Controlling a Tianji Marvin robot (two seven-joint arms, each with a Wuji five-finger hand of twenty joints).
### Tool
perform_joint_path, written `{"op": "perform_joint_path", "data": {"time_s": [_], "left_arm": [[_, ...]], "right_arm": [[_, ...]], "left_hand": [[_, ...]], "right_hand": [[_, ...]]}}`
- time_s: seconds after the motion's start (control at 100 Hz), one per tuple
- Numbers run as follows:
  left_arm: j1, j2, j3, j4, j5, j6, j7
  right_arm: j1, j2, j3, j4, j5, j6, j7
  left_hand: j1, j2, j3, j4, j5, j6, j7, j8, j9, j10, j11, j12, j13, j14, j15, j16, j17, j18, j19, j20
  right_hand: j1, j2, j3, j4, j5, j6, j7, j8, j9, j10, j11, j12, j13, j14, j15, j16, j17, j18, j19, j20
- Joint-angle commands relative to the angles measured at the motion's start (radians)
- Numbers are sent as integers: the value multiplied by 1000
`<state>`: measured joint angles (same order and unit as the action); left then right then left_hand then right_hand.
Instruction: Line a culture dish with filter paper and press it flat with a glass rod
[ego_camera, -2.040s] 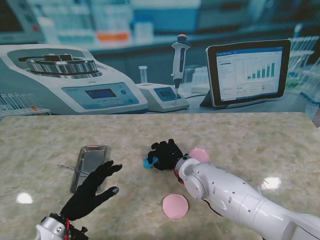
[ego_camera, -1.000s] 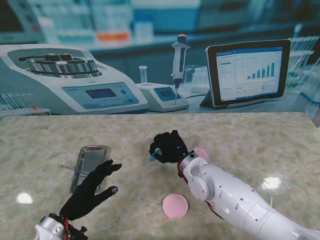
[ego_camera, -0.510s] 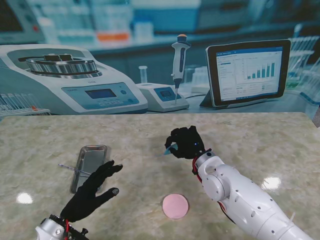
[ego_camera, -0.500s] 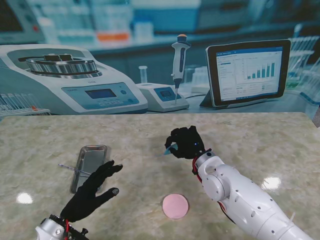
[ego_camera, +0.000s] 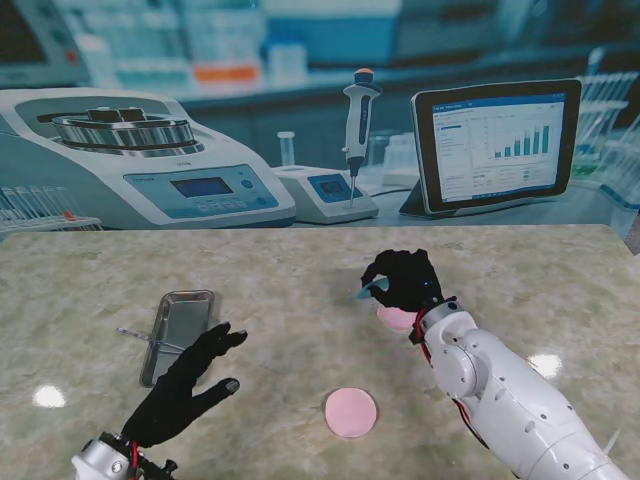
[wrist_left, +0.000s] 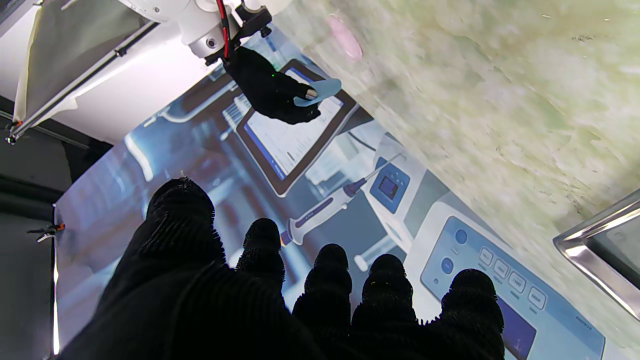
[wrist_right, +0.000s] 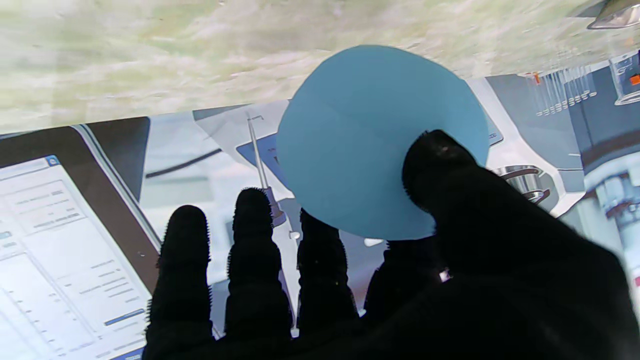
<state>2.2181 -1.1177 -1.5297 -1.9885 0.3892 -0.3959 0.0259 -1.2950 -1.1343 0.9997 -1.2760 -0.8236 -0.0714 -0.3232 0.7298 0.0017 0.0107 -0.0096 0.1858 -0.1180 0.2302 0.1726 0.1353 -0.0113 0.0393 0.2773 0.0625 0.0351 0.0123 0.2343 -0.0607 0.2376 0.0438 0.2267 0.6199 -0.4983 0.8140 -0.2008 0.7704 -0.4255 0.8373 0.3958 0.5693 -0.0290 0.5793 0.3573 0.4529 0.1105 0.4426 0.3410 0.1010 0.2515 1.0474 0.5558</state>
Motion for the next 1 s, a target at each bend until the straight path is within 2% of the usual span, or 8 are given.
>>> {"op": "perform_joint_path", "data": {"time_s": [0.0, 0.5, 0.99], "left_arm": [[9, -2, 1, -7, 0, 0, 0], [13, -2, 1, -10, 1, -7, 5], [19, -2, -2, -15, 4, -4, 4]], "right_arm": [[-8, 2, 7, 21, 12, 3, 0], [37, -9, -14, 190, 17, -52, -123], [65, -4, -30, 222, 25, -39, -83]], "left_hand": [[13, 23, -18, 8, 14, -14, 20, 7, -5, -16, 8, 36, -26, -2, 0, 10, -6, -6, -32, 15], [12, 26, -19, 8, 14, -13, 19, 7, -5, -15, 8, 36, -26, -3, 0, 9, -6, -7, -33, 14], [11, 26, -19, 9, 14, -15, 19, 6, -5, -16, 8, 36, -26, -2, 0, 8, -6, -6, -33, 13]], "right_hand": [[-17, 2, 24, -16, 89, -101, 67, 25, 11, -14, 3, 6, 17, -11, 10, 13, -10, 20, 25, 4], [-44, -10, 58, -35, 90, -125, 76, 3, 17, -14, 22, 8, 24, -19, 23, 12, -4, 21, 37, -2], [-55, -18, 67, -51, 87, -143, 83, -20, 3, -19, 25, 2, 11, -22, 26, 7, -11, 18, 40, -9]]}}
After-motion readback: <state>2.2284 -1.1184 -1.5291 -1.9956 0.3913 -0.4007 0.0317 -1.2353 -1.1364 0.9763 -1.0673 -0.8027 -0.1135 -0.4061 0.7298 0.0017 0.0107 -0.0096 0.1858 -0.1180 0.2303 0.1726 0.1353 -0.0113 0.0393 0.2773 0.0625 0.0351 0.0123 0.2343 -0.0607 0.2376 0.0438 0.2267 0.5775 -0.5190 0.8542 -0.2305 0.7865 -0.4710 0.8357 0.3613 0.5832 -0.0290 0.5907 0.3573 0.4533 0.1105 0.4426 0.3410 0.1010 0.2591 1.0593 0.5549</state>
